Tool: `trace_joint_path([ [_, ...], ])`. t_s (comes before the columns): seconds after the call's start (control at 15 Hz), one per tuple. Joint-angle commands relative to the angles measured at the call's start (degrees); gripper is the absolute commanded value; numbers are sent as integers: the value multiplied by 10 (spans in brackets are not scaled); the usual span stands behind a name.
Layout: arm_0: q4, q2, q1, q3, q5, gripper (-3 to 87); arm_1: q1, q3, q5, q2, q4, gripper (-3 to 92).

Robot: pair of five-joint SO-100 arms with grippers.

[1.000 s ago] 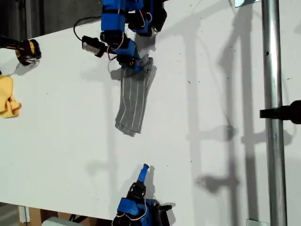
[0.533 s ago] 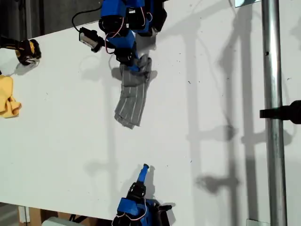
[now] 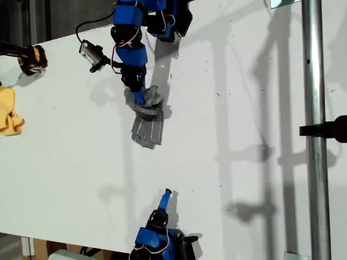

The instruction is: Grasp corners of a towel and fold twice.

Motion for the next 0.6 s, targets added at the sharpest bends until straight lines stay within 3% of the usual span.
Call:
trace_joint_path([
  [0.0, 2, 4, 4, -23, 2, 217, 11, -75, -13, -92, -39, 0],
  [0.53, 4, 4, 11, -23, -4, 218, 15, -367, -76, -506, -84, 0],
])
